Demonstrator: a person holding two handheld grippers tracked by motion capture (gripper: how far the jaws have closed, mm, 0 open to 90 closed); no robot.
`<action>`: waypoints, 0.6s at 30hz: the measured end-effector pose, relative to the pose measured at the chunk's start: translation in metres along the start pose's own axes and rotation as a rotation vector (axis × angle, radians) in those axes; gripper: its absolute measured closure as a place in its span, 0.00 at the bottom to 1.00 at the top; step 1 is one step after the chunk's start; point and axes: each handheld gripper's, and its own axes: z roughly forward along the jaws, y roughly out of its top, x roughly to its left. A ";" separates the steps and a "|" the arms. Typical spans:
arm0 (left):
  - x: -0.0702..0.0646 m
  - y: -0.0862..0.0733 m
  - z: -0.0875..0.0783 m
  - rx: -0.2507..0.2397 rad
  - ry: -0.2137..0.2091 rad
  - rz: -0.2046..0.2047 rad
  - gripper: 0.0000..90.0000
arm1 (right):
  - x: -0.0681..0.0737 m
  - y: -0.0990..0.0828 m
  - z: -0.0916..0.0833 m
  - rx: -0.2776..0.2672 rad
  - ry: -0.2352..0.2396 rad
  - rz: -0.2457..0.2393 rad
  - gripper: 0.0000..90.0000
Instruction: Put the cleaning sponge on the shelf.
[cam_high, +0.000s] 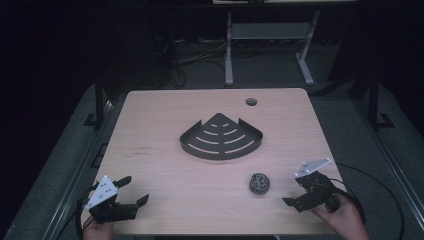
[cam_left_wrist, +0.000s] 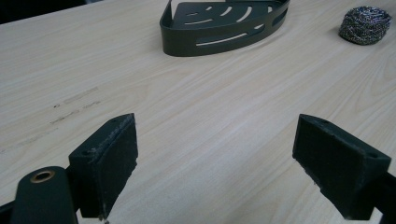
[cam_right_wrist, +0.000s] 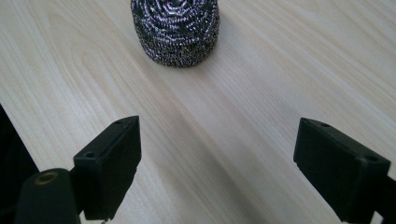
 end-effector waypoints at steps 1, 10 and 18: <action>0.000 0.000 0.000 0.000 0.000 0.000 0.15 | 0.000 0.002 0.001 0.000 0.004 -0.004 0.16; 0.000 0.001 -0.001 -0.016 -0.007 -0.007 0.15 | 0.004 0.012 0.007 0.016 0.022 -0.026 0.16; 0.000 0.002 -0.001 -0.014 -0.008 -0.007 0.15 | 0.007 0.021 0.010 0.027 0.032 -0.050 0.16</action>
